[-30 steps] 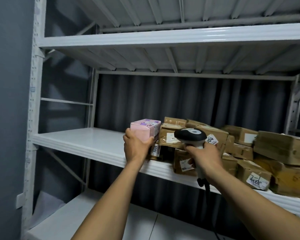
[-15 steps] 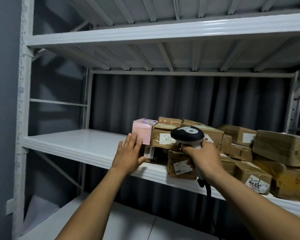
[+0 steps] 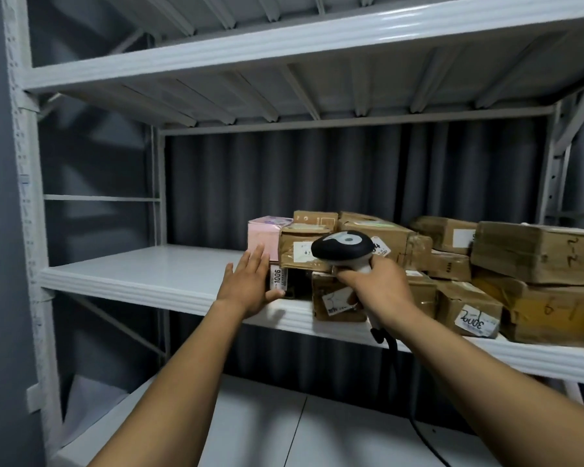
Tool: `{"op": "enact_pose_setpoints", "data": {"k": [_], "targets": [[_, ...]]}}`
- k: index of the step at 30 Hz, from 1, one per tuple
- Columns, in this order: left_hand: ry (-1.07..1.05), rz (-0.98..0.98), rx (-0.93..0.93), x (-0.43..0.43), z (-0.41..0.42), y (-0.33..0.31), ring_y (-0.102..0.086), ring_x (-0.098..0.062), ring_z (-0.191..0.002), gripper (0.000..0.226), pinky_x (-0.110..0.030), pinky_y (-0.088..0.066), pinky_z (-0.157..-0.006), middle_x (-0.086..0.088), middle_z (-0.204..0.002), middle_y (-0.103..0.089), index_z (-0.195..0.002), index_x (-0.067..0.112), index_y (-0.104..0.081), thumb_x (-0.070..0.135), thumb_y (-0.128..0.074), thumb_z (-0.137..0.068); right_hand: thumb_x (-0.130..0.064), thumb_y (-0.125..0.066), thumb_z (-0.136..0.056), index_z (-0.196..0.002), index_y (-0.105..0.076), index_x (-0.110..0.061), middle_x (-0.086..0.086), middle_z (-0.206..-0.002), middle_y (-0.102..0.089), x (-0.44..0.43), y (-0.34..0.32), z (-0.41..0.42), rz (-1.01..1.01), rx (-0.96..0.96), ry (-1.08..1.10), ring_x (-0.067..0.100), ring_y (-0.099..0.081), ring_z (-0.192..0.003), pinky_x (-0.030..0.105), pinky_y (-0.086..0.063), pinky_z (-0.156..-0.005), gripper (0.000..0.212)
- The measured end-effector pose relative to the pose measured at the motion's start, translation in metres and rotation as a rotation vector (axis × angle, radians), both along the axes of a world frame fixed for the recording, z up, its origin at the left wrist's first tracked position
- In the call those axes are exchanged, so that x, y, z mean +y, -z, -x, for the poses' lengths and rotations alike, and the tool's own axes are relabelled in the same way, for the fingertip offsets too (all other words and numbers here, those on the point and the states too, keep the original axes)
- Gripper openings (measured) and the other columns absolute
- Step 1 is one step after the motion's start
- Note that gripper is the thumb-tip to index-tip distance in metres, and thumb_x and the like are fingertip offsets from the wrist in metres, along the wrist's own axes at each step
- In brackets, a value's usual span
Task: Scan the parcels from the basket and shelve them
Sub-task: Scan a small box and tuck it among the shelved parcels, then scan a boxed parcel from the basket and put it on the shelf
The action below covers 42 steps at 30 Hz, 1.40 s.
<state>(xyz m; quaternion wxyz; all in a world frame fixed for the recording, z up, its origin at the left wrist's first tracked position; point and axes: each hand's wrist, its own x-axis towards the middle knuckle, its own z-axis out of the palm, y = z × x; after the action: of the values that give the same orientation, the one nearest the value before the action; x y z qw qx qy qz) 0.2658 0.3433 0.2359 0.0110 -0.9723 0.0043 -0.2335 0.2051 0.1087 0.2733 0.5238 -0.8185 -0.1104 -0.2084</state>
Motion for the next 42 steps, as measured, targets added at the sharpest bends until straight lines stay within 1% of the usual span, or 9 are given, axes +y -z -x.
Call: {"op": "enact_pose_setpoints", "data": {"k": [4,7,11,18,24,27,34,39,42], "targets": [[0.069,0.103,-0.032,-0.021,0.037,0.013,-0.003,-0.023,-0.149,0.086,-0.046,-0.018,-0.119,-0.005,-0.163,0.006,-0.155,0.015,-0.006,0.060,-0.045,-0.092,-0.021,-0.074,-0.078,-0.083,-0.065,-0.018,0.003,-0.073,-0.069,-0.019,0.011,0.022,0.020,0.012,-0.008,0.019,-0.066,-0.062,0.031,-0.054,-0.056,0.010],[0.119,0.177,-0.036,-0.043,0.068,0.033,-0.007,-0.023,-0.149,0.081,-0.039,-0.017,-0.120,-0.006,-0.163,-0.001,-0.155,0.015,-0.012,0.055,-0.048,-0.093,-0.022,-0.072,-0.080,-0.083,-0.066,-0.015,0.001,-0.062,-0.064,-0.039,0.030,0.045,0.031,0.079,-0.026,0.017,-0.062,-0.046,0.022,-0.044,-0.044,0.010],[0.139,0.226,0.027,-0.074,0.099,0.072,-0.015,-0.030,-0.146,0.077,-0.040,-0.020,-0.118,-0.013,-0.160,-0.011,-0.153,0.014,-0.020,0.053,-0.050,-0.093,-0.028,-0.072,-0.079,-0.086,-0.066,-0.014,0.002,-0.061,-0.066,-0.075,0.067,0.077,0.095,0.187,-0.030,0.017,-0.063,-0.045,0.016,-0.040,-0.040,0.017],[0.141,0.324,0.267,-0.141,0.138,0.183,-0.018,-0.030,-0.145,0.073,-0.040,-0.022,-0.116,-0.011,-0.160,-0.014,-0.153,0.017,-0.021,0.051,-0.049,-0.095,-0.022,-0.072,-0.080,-0.088,-0.068,-0.006,0.003,-0.061,-0.065,-0.149,0.169,0.124,0.216,0.387,-0.008,0.015,-0.062,-0.047,0.021,-0.050,-0.044,0.018],[0.126,0.290,0.502,-0.185,0.162,0.295,-0.018,-0.029,-0.145,0.072,-0.037,-0.023,-0.115,-0.010,-0.160,-0.014,-0.153,0.018,-0.019,0.052,-0.047,-0.095,-0.027,-0.073,-0.080,-0.084,-0.066,-0.014,-0.003,-0.060,-0.062,-0.206,0.258,0.147,0.310,0.501,-0.011,0.009,-0.060,-0.044,0.017,-0.045,-0.045,0.015],[0.134,0.294,0.610,-0.204,0.171,0.341,-0.017,-0.028,-0.146,0.071,-0.035,-0.022,-0.115,-0.011,-0.160,-0.015,-0.153,0.016,-0.020,0.049,-0.046,-0.097,-0.025,-0.072,-0.080,-0.076,-0.062,-0.012,0.000,-0.062,-0.061,-0.232,0.294,0.146,0.355,0.547,0.033,0.021,-0.062,-0.064,0.027,-0.044,-0.057,0.018],[0.180,0.342,0.843,-0.237,0.206,0.434,-0.033,-0.029,-0.138,0.074,-0.033,-0.029,-0.113,-0.014,-0.151,-0.035,-0.148,0.016,-0.034,0.058,-0.048,-0.088,-0.030,-0.067,-0.089,-0.082,-0.064,0.001,0.022,-0.075,-0.069,-0.261,0.360,0.147,0.221,0.707,0.015,0.036,-0.067,-0.074,0.040,-0.051,-0.069,0.031],[0.274,0.406,1.056,-0.261,0.231,0.483,-0.039,-0.025,-0.137,0.059,-0.031,-0.035,-0.109,-0.006,-0.151,-0.039,-0.143,0.020,-0.045,0.044,-0.060,-0.091,-0.030,-0.069,-0.086,-0.090,-0.067,0.004,0.022,-0.077,-0.070,-0.261,0.371,0.144,0.293,0.720,-0.087,0.034,-0.068,-0.074,0.048,-0.056,-0.077,0.034],[0.231,0.420,1.182,-0.285,0.237,0.506,-0.046,-0.026,-0.130,0.073,-0.029,-0.039,-0.105,-0.010,-0.143,-0.050,-0.139,0.022,-0.051,0.063,-0.062,-0.079,-0.027,-0.070,-0.084,-0.090,-0.068,0.003,0.020,-0.078,-0.071,-0.266,0.381,0.151,0.330,0.728,-0.091,0.031,-0.069,-0.072,0.047,-0.057,-0.076,0.031]]}}
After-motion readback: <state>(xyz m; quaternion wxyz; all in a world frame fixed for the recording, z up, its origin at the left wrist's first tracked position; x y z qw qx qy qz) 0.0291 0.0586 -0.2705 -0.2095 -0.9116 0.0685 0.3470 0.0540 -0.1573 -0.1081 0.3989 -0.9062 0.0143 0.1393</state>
